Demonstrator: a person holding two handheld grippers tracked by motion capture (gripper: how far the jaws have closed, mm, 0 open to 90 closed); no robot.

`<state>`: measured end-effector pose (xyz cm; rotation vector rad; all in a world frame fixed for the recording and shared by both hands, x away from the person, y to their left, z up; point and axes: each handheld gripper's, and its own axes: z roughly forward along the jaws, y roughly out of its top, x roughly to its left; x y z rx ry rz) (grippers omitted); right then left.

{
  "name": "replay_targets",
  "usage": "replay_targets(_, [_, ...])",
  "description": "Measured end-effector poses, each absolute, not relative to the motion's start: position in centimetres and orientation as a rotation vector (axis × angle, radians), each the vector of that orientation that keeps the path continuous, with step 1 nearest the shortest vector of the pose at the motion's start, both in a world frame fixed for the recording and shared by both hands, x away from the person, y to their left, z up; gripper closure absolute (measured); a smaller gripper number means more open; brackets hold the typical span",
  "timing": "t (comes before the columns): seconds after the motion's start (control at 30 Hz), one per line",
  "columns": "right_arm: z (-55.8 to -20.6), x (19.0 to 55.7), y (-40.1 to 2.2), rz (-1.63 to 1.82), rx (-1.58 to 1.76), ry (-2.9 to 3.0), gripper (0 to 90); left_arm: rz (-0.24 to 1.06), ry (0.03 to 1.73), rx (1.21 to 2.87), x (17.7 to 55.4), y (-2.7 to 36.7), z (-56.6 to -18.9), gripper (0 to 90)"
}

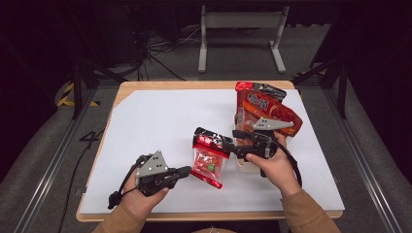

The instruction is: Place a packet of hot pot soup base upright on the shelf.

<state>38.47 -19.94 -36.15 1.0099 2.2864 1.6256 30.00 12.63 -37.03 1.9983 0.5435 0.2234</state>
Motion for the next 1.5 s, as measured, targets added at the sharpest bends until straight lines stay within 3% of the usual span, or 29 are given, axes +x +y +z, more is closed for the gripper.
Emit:
replay_targets(0.47, [-37.4,39.6,-18.7,1.65,1.049,2.395,26.3,0.269,0.529,1.999,28.9,13.0,-36.9,90.0])
replay_targets(0.53, [-37.6,39.8,-18.6,1.781,1.074,2.457,25.6,0.271,0.529,1.995,28.8,13.1,-36.9,90.0])
replay_targets(0.83, [-37.8,39.8,-18.4,1.747,1.092,2.479,27.5,0.279,0.53,1.994,28.9,13.1,-37.0,90.0])
replay_targets(1.07, [-37.2,39.4,-19.0,1.702,1.046,2.445,48.5,0.268,0.536,1.999,29.2,12.9,-37.2,90.0])
replay_targets(1.23, [-36.9,39.0,-19.5,1.658,1.008,2.407,74.1,0.261,0.544,2.015,29.4,12.7,-37.4,90.0])
replay_targets(1.33, [-36.8,38.8,-19.5,1.598,0.964,2.415,83.5,0.25,0.542,2.018,29.6,12.5,-37.6,90.0])
replay_targets(1.4, [-36.5,38.5,-19.7,1.557,0.937,2.399,88.9,0.248,0.541,2.014,29.7,12.5,-37.6,89.8])
replay_targets(1.5, [-36.1,38.3,-20.0,1.57,0.926,2.373,89.8,0.239,0.54,2.01,29.8,12.5,-37.6,89.7])
